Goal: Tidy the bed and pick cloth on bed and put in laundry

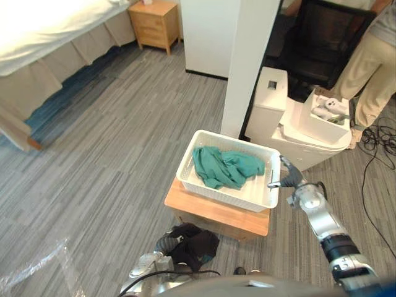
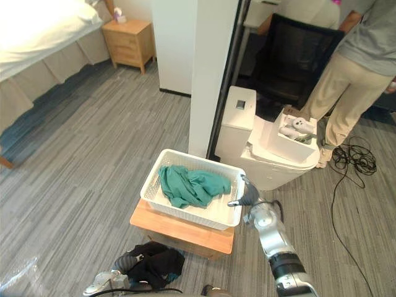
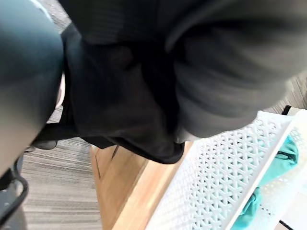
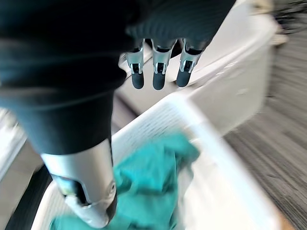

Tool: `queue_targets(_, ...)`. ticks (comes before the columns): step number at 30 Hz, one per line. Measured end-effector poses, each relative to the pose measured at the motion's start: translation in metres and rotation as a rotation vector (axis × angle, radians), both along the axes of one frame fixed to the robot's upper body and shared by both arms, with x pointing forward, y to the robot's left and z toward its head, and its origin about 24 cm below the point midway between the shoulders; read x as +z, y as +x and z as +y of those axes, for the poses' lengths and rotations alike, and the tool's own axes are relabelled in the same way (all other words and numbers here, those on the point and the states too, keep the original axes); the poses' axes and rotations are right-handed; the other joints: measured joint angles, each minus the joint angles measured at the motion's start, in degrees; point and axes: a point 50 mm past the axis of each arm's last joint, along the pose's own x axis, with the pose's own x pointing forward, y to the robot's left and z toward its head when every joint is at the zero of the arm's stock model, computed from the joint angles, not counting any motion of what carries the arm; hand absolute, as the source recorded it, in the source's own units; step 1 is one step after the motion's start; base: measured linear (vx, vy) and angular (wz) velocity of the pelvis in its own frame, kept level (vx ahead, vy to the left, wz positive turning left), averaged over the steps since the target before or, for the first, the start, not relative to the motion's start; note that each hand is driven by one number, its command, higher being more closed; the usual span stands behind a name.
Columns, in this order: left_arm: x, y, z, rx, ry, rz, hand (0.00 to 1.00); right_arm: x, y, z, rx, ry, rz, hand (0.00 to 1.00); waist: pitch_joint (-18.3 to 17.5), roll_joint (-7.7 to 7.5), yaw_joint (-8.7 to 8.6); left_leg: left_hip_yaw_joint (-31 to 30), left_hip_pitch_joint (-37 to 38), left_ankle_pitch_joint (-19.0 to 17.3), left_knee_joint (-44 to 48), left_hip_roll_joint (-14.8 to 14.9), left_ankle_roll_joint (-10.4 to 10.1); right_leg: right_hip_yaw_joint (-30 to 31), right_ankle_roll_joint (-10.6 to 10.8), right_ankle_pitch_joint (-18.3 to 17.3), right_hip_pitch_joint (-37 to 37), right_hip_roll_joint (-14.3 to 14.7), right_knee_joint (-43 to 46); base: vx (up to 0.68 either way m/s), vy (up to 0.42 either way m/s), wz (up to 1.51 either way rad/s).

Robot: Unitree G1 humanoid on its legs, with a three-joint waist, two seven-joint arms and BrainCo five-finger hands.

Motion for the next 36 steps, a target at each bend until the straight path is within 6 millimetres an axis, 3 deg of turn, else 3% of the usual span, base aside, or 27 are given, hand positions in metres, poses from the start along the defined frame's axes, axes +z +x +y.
queue_targets(2,-0.004,-0.004,0.0,0.048,-0.002,0.031,1.0,-0.014,-0.016,-0.016,-0.098,0.054,0.032,0.0,-0.5,0.7,-0.4,0.0,0.2,0.0,0.0,0.1,0.0,0.0,0.0,0.0,0.0,0.1,0.0,-0.02,-0.003,0.0)
queue_targets(5,-0.009,-0.011,0.001,0.178,-0.015,0.071,1.0,-0.045,-0.057,-0.038,-0.294,0.172,0.114,0.0,-1.0,1.51,-0.51,-0.2,1.2,-0.3,0.0,0.1,0.0,-0.2,0.3,-0.6,0.9,0.2,-0.1,0.0,-0.005,0.02)
queue_targets(11,-0.008,-0.026,0.04,0.602,-0.022,0.082,1.0,-0.095,-0.149,-0.062,-0.648,0.344,0.247,0.0,-2.3,2.09,-0.86,-3.7,0.3,-0.9,0.0,-0.8,0.1,-5.2,1.3,-2.4,2.2,-0.6,0.0,0.01,-0.013,0.32)
queue_targets(15,0.002,-0.023,0.063,0.737,0.03,-0.023,1.0,-0.108,-0.182,-0.06,-0.755,0.42,0.304,0.0,-2.5,1.88,-0.14,-7.2,-1.4,-1.1,0.0,-2.7,1.0,-10.0,2.4,-3.8,3.1,-2.0,0.2,0.06,0.01,0.69)
queue_targets(18,0.02,-0.016,0.087,0.843,0.111,-0.175,1.0,-0.121,-0.199,-0.039,-0.777,0.502,0.389,0.0,-2.9,1.21,1.24,-10.0,-2.3,-0.4,0.0,-4.9,1.9,-13.1,3.3,-4.2,4.2,-3.8,1.8,0.15,0.019,0.64)
queue_targets(21,0.051,0.003,0.12,0.852,0.218,-0.362,1.0,-0.133,-0.207,-0.013,-0.785,0.595,0.482,0.0,-3.1,0.71,2.1,-9.2,-1.9,-0.9,0.0,-6.0,2.5,-14.7,3.4,-4.1,6.1,-5.0,2.1,0.17,0.032,0.46)
queue_targets(23,0.084,0.016,0.16,0.849,0.292,-0.497,1.0,-0.136,-0.206,0.0,-0.775,0.642,0.491,0.0,-3.3,0.93,4.17,-6.9,-0.6,-2.2,0.0,-5.7,2.7,-14.0,3.5,-4.0,6.2,-5.5,2.8,0.09,0.022,-0.29)
queue_targets(25,0.158,0.026,0.227,0.937,0.337,-0.815,1.0,-0.137,-0.208,0.004,-0.788,0.675,0.479,0.0,-4.1,1.14,4.12,-5.0,1.0,-4.0,0.0,-5.6,2.8,-12.4,3.3,-3.9,6.2,-5.6,4.3,0.08,0.007,-0.45)
queue_targets(26,0.179,0.029,0.239,0.935,0.348,-0.902,1.0,-0.137,-0.212,0.005,-0.793,0.675,0.478,0.0,-4.8,1.08,4.16,-4.7,1.1,-4.6,0.0,-5.6,2.7,-12.2,3.3,-3.8,6.1,-5.8,4.5,0.09,0.023,-0.34)
queue_targets(27,0.216,0.037,0.252,0.886,0.362,-1.046,1.0,-0.138,-0.221,0.005,-0.806,0.675,0.479,0.0,-6.0,1.12,3.82,-4.0,1.4,-5.6,0.0,-5.6,3.2,-12.0,2.7,-3.5,5.9,-6.0,4.8,0.07,0.045,-0.35)
queue_targets(28,0.246,0.046,0.257,0.802,0.388,-1.154,1.0,-0.138,-0.227,0.006,-0.814,0.674,0.483,0.0,-7.0,1.37,3.77,-2.7,2.1,-6.5,0.0,-5.5,3.3,-11.7,2.1,-3.0,5.9,-6.2,5.1,0.09,0.054,-0.37)
queue_targets(31,0.291,0.065,0.244,0.62,0.408,-1.346,1.0,-0.14,-0.238,0.013,-0.838,0.691,0.491,0.0,-8.1,2.05,3.39,-1.6,3.0,-7.0,0.0,-5.9,3.3,-11.4,1.7,-2.1,5.8,-6.7,5.1,0.09,0.06,-0.31)
queue_targets(34,0.32,0.082,0.218,0.462,0.448,-1.46,1.0,-0.143,-0.25,0.03,-0.887,0.733,0.511,0.0,-8.6,1.42,3.05,-1.8,2.9,-6.8,0.0,-6.5,3.7,-11.2,1.7,-2.0,5.8,-7.0,5.0,0.1,0.016,0.04)
queue_targets(36,0.335,0.09,0.203,0.386,0.493,-1.512,1.0,-0.143,-0.257,0.031,-0.925,0.732,0.504,0.0,-9.1,1.13,3.24,-1.8,3.0,-6.8,0.2,-6.7,3.8,-11.0,1.7,-2.0,5.5,-7.0,5.0,0.12,-0.012,0.03)
